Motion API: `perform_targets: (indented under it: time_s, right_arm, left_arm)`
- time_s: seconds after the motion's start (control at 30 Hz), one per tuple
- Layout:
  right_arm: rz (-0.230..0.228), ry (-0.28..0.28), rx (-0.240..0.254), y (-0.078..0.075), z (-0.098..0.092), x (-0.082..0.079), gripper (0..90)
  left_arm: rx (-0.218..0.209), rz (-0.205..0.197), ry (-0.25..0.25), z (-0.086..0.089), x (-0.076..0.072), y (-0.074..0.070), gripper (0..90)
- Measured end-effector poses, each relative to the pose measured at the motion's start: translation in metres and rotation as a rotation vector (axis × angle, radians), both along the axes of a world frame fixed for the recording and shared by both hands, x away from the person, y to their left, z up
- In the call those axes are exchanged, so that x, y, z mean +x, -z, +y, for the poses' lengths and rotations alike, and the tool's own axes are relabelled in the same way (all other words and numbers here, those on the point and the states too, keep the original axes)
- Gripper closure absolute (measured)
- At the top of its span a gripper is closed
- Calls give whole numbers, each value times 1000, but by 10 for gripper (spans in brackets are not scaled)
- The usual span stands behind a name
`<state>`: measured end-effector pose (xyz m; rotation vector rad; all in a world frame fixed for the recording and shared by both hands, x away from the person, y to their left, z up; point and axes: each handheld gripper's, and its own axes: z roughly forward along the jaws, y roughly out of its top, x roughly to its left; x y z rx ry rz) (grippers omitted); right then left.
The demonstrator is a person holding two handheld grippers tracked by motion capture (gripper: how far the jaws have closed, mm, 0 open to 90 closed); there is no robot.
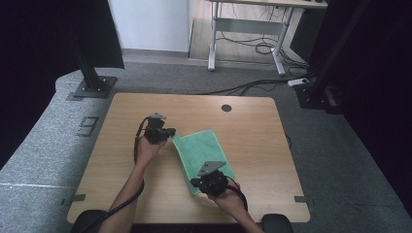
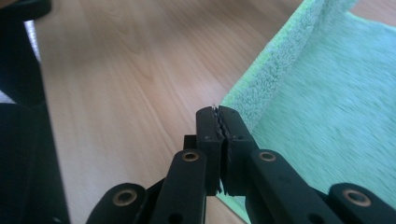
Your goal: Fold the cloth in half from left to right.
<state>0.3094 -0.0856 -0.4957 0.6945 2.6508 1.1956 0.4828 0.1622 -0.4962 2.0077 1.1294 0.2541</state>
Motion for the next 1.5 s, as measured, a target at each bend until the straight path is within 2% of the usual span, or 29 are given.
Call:
perform_targets:
  time_s: [0.1,0.2,0.27,0.33,0.43,0.47,0.57,0.63,0.87,0.97,1.07,1.17,1.4,1.47,1.5]
  right_arm:
    - [3,19,-3,1,-7,2,869]
    - [-2,53,-8,4,-20,4,869]
    - [-1,59,-9,4,-22,4,870]
    - [-4,82,-8,5,-32,5,870]
    - [-5,96,-6,5,-39,6,870]
    - [-8,103,-5,4,-43,6,871]
    - [-10,122,-1,3,-51,7,870]
    - [-14,132,1,2,-56,7,870]
    - [-13,165,3,2,-70,10,870]
    - [-10,183,3,2,-77,11,870]
    - [-9,195,1,4,-83,12,870]
    - [0,214,-4,10,-88,15,870]
    - [14,234,-25,19,-91,20,868]
    - [15,242,-33,21,-91,21,867]
    - [17,244,-37,22,-92,22,864]
  left_arm:
    - [-3,-8,1,-7,3,1,881]
    - [21,-26,14,-20,8,2,882]
    - [22,-31,22,-26,9,2,882]
    - [45,-45,36,-36,12,1,883]
    - [52,-51,46,-43,14,0,883]
    - [67,-59,58,-52,17,-2,883]
    - [72,-66,66,-60,19,-3,883]
    - [92,-73,82,-70,23,-4,883]
    - [116,-75,103,-88,30,-2,882]
    - [107,-74,103,-96,32,0,882]
    - [118,-73,116,-103,36,2,882]
    - [128,-71,124,-113,41,5,881]
    - [154,-60,124,-123,48,15,878]
    - [158,-54,118,-125,49,19,859]
    - [153,-51,119,-124,50,20,816]
